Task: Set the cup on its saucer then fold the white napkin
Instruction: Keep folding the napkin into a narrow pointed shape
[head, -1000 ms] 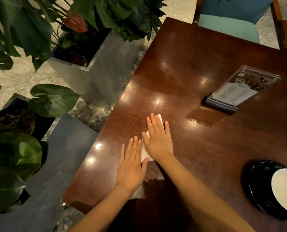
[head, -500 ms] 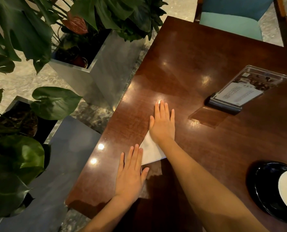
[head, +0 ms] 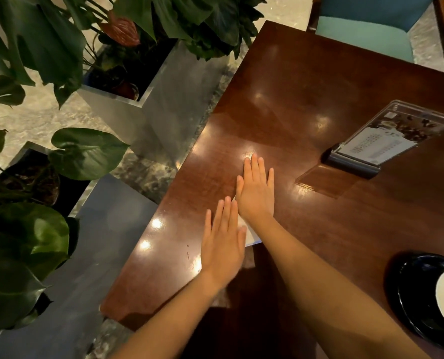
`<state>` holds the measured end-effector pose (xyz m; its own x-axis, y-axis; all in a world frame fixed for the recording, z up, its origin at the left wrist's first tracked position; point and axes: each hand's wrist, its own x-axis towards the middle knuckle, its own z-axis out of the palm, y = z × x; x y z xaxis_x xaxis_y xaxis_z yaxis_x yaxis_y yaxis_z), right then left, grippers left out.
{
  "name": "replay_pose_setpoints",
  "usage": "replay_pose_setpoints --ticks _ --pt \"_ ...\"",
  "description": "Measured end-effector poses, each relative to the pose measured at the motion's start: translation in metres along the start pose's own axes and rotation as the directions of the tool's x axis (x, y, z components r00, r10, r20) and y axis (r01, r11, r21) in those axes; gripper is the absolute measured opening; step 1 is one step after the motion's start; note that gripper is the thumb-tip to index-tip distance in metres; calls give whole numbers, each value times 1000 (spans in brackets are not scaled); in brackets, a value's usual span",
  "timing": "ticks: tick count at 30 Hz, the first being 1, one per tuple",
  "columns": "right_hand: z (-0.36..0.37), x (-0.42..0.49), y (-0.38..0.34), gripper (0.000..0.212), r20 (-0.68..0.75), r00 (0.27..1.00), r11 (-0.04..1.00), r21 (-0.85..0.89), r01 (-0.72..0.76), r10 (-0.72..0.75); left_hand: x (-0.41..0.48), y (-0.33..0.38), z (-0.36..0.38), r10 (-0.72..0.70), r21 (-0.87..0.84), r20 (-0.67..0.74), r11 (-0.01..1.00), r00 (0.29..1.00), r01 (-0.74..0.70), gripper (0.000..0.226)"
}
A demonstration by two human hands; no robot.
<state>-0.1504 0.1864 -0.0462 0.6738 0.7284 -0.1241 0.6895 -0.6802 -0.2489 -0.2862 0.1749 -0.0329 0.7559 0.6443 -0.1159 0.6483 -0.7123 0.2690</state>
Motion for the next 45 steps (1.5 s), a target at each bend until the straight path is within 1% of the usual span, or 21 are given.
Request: replay_pose_setpoints --ticks 4,8,10,15,18,20,22,23,24,25,26,27,28,29,31,35,39,41,42,44,45 --pt "-1 1 1 53 2 1000 1000 2 8 -8 -16 -16 16 34 50 29 998 999 -35 61" --pt "-3 1 0 54 20 1000 1000 0 8 -8 -33 -31 14 75 23 42 997 996 -76 61" --pt "-2 1 1 57 44 999 1000 -10 13 -13 -40 -35 16 94 42 59 994 994 -96 62" --pt "-12 11 20 64 16 976 961 -170 217 -217 -40 -40 15 128 51 75 990 989 -132 62" --pt "-23 18 43 67 45 974 945 -235 226 -222 -41 -39 13 131 53 77 989 988 -135 63" --pt "-31 17 56 63 58 978 936 -281 210 -202 -41 -40 13 123 63 76 990 990 -128 64" --pt "-41 5 60 58 7 971 943 -238 233 -238 -40 -39 12 122 53 72 991 990 -126 64" --pt "-46 -7 59 55 -20 952 940 -169 297 -304 -40 -39 13 123 46 71 991 990 -127 64" --pt "-50 -21 58 51 -25 914 912 -90 401 -404 -40 -39 13 122 45 75 991 990 -126 63" --pt "-51 -39 57 48 -12 857 856 -38 515 -516 -40 -39 12 121 47 82 991 989 -125 63" --pt "-48 -57 59 48 11 791 790 -33 612 -612 -40 -40 12 121 47 84 991 989 -125 63" --pt "-43 -73 61 51 60 739 737 -58 673 -671 -40 -40 13 123 47 81 991 989 -127 64" --pt "-40 -83 65 57 121 718 715 -79 695 -685 -40 -41 12 126 47 75 990 989 -130 64" --pt "-36 -89 68 63 161 717 715 -84 694 -678 -40 -40 11 131 52 71 990 989 -135 66" --pt "-33 -89 74 70 155 714 714 -68 697 -683 -39 -40 10 140 60 73 988 988 -144 67" --pt "-36 -81 70 62 74 688 676 -134 724 -722 -39 -40 5 130 76 109 987 986 -139 68" --pt "-35 -88 63 70 93 686 665 -178 725 -722 -37 -37 2 117 112 121 985 986 -130 71" --pt "-37 -91 61 64 92 681 646 -246 723 -727 -37 -34 1 119 124 117 983 986 -133 71" --pt "-39 -91 60 55 72 678 641 -265 720 -732 -37 -32 0 107 129 124 984 987 -123 72" --pt "-46 -87 58 28 5 675 656 -230 719 -738 -36 -24 -7 83 135 100 986 992 -96 74" --pt "-52 -84 56 20 -14 696 688 -167 707 -718 -34 -21 -10 70 131 86 988 994 -81 72"
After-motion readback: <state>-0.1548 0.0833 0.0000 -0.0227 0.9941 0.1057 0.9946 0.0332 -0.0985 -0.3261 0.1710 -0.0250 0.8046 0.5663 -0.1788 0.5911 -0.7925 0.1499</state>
